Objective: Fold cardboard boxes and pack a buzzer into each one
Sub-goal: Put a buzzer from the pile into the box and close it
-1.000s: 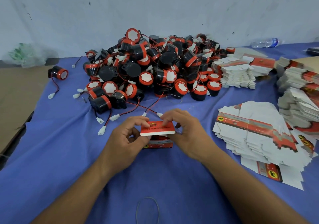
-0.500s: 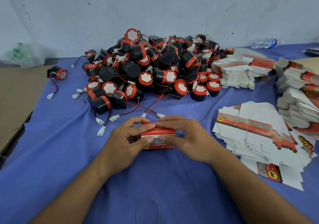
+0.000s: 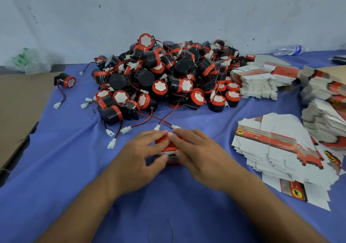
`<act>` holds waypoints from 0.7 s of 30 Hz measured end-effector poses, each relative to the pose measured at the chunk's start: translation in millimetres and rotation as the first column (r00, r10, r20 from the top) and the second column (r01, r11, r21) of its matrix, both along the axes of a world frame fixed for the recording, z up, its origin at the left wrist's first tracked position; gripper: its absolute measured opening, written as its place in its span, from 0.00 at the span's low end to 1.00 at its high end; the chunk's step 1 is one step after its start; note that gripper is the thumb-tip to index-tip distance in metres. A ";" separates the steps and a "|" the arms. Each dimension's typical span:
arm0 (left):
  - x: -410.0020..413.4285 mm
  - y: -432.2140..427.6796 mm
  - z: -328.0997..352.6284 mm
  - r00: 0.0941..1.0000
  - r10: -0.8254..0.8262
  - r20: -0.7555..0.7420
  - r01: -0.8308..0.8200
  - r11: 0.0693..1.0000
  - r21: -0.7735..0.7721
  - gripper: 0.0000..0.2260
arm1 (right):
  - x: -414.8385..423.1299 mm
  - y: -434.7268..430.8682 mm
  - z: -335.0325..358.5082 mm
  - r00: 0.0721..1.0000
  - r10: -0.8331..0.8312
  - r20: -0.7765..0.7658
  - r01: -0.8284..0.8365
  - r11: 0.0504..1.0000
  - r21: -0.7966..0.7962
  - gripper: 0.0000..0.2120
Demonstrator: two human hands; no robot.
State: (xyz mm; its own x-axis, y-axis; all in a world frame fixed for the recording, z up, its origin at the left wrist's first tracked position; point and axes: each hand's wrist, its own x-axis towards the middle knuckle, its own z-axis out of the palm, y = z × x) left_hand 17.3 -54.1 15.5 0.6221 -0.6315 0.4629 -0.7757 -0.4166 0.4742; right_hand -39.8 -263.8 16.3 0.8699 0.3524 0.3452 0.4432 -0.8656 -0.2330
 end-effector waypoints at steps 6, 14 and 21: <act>2.6 -0.5 -9.9 0.998 -0.024 -0.064 0.018 0.996 -0.091 0.17 | 4.3 8.6 -7.5 0.994 0.029 -0.106 0.010 0.937 0.349 0.19; -0.2 2.3 -13.9 0.983 -0.035 -0.180 -0.004 0.977 -0.214 0.13 | 13.5 5.5 -13.4 0.945 0.121 -0.304 0.112 0.753 0.649 0.14; 1.6 5.0 -8.0 0.989 -0.027 -0.145 0.012 0.995 -0.099 0.15 | 12.2 4.5 -12.3 0.931 0.095 -0.352 0.097 0.866 0.491 0.20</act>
